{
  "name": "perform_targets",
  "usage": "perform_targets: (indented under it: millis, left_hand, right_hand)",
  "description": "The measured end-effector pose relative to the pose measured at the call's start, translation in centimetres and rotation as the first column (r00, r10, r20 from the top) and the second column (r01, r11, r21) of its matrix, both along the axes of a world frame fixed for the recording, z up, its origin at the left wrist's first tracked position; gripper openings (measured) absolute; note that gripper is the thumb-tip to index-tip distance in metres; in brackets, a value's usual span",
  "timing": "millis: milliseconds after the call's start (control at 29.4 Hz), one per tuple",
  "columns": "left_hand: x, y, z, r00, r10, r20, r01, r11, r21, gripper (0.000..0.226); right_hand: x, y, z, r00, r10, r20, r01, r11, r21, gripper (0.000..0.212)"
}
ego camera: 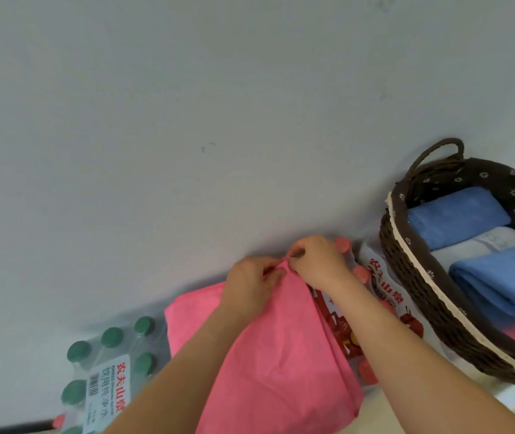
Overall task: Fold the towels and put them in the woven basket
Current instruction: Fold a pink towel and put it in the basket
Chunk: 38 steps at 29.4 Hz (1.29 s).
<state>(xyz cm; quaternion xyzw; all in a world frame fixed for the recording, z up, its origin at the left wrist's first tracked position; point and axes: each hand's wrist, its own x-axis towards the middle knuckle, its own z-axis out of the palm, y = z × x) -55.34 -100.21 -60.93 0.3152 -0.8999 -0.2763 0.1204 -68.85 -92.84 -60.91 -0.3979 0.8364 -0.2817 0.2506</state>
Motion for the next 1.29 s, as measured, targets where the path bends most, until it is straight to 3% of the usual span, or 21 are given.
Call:
perform_targets:
  millis: [238, 714, 816, 884, 1021, 1123, 1225, 1293]
  left_hand:
    - [-0.6, -0.2, -0.2, 0.999, 0.029, -0.016, -0.029, 0.999, -0.02, 0.012]
    - [-0.7, -1.2, 0.2, 0.988, -0.06, 0.141, 0.1, 0.948, -0.301, 0.027]
    - [-0.6, -1.4, 0.3, 0.988, -0.08, 0.129, 0.118, 0.94, -0.322, 0.045]
    - [-0.5, -1.4, 0.5, 0.989, -0.076, 0.128, 0.111, 0.949, -0.297, 0.044]
    - [0.8, -2.0, 1.0, 0.984, -0.059, 0.169, 0.088, 0.981, -0.172, 0.03]
    - [4.7, -3.8, 1.3, 0.956, -0.042, 0.291, 0.07, 0.994, -0.086, 0.032]
    - [10.0, -5.9, 2.3, 0.918, 0.019, 0.397, 0.028, 0.993, -0.113, 0.047]
    - [12.6, -6.7, 3.2, 0.926, 0.036, 0.375, 0.019, 0.99, -0.141, 0.05]
  right_hand:
    - [0.1, 0.9, 0.0, 0.951, -0.037, 0.307, 0.089, 0.983, -0.16, 0.013]
    - [0.8, 1.7, -0.2, 0.964, -0.034, 0.263, 0.104, 0.961, -0.255, 0.015]
    - [1.0, 2.1, -0.1, 0.938, -0.006, 0.345, 0.112, 0.951, -0.288, 0.01]
    - [1.1, 2.1, -0.1, 0.923, 0.009, 0.385, 0.12, 0.944, -0.309, 0.005]
    - [0.7, 1.8, -0.5, 0.955, -0.121, 0.272, 0.21, 0.922, -0.325, 0.012]
    - [-0.1, 2.0, -0.5, 0.958, -0.175, 0.229, 0.241, 0.922, -0.303, 0.018]
    - [-0.8, 2.4, -0.1, 0.97, -0.186, 0.158, 0.225, 0.931, -0.286, 0.018]
    - [-0.9, 2.4, 0.3, 0.975, -0.174, 0.139, 0.207, 0.938, -0.277, 0.019]
